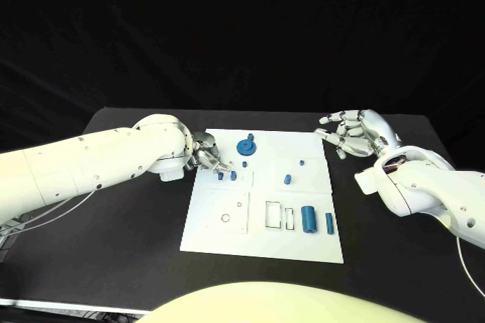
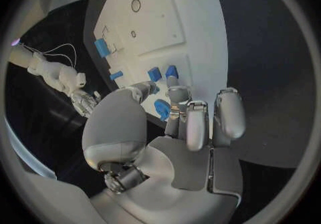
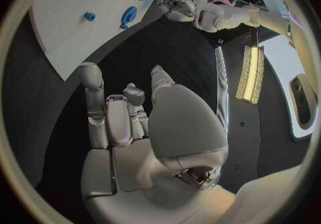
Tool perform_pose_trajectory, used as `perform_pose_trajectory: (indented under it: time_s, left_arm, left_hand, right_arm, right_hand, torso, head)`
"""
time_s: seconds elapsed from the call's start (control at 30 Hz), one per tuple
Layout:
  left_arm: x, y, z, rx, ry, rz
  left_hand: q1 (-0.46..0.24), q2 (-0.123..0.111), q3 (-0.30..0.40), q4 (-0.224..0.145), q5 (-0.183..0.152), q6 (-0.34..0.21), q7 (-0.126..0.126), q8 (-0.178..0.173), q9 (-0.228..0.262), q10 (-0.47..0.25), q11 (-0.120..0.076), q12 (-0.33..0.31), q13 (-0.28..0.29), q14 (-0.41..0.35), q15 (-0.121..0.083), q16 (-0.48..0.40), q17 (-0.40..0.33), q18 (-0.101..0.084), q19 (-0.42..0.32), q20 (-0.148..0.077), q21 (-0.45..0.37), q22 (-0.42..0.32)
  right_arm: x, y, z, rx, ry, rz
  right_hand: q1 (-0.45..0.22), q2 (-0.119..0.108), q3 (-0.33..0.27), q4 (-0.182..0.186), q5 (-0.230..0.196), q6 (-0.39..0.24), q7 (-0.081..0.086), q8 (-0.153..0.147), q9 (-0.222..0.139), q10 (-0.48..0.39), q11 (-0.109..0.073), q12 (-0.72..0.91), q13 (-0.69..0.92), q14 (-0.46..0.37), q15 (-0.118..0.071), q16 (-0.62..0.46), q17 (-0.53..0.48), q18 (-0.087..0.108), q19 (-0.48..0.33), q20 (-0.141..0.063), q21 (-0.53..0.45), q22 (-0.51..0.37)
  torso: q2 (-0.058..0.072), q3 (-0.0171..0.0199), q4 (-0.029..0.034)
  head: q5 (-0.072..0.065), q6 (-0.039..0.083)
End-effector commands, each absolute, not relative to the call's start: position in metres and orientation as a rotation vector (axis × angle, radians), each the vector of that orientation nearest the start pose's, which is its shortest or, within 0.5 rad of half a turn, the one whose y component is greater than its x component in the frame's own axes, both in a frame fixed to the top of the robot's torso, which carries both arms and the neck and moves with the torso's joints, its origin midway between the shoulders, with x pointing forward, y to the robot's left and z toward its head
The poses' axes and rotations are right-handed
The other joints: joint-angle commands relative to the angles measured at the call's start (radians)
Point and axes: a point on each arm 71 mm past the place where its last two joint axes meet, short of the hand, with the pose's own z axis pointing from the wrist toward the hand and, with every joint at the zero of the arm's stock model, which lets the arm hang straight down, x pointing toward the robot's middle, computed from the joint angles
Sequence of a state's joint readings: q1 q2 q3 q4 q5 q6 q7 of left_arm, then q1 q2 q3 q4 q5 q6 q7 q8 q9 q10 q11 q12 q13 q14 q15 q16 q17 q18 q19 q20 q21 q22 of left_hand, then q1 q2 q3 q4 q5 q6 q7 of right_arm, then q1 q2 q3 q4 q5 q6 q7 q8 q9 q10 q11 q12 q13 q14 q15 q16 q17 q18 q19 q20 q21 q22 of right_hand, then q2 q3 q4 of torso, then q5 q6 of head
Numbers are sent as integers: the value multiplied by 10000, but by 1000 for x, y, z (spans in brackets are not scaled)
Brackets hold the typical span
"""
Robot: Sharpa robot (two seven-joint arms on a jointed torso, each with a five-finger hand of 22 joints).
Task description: Assemble the parts on the task board
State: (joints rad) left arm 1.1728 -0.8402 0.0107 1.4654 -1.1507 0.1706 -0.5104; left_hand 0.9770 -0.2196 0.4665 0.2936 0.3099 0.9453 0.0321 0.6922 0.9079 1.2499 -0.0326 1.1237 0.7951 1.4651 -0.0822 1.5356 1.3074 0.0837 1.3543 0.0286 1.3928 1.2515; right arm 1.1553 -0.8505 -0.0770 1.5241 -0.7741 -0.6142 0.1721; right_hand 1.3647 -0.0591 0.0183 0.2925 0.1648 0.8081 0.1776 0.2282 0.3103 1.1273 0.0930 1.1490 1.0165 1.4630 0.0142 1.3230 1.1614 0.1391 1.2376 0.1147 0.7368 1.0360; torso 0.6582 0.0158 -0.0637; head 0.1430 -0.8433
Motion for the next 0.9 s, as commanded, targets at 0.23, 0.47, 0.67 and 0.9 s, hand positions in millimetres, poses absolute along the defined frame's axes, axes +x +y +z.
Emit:
perform_pose_trajectory:
  time_s: [0.23,0.47,0.67,0.9]
  left_arm:
    - [491,231,-209,-2426,22129,-4361]
    - [497,219,-196,-2660,20382,-6660]
    - [494,197,-191,-890,18135,-8577]
    - [491,180,-202,1402,17248,-8678]
  left_hand:
    - [65,141,-329,-21,55,-388,121,-101,-7,-604,95,-446,-647,738,41,-250,1607,-8,-377,52,-297,-396]
    - [1793,252,-348,-95,176,-2511,1294,-1327,-965,-3736,1209,-2198,-2499,-2065,1034,-3425,-2798,922,-4423,868,-4094,-5226]
    - [4160,-119,238,-593,99,-3218,1660,-1920,-2139,-5461,1686,-3773,-3801,-4229,1487,-5226,-5125,975,-4869,1346,-5222,-5861]
    - [4762,-423,140,-852,35,-3174,1543,-2164,-3057,-5585,1730,-4455,-4619,-4363,1512,-5083,-5467,981,-4928,1375,-5116,-5730]
  right_arm:
    - [477,-215,-203,4814,14938,10105]
    - [476,-216,-203,4819,14918,10096]
    - [476,-216,-202,4821,14822,10070]
    - [477,-217,-202,4822,14739,10056]
  right_hand:
    - [-72,16,-75,-3,14,-92,9,44,-9,-76,-6,-4,-15,6,-19,-44,-13,141,60,5,-35,-9]
    - [-113,38,-93,-8,16,-98,10,49,-16,-82,-5,-5,-30,7,-18,-52,-13,142,66,5,-60,-22]
    - [-112,43,-94,-14,18,-99,9,51,-18,-120,-5,-39,-76,-2,-18,-77,-49,152,46,6,-121,-60]
    - [30,82,-66,-41,27,-118,10,80,-47,-908,-6,-825,-1065,-125,-14,-332,-354,217,-111,10,-596,-338]
  torso:
    - [3,-1,1]
    - [12,6,11]
    - [16,-2,21]
    - [1,-6,9]
  head:
    - [-16,17]
    - [-52,62]
    - [-84,128]
    - [-88,156]
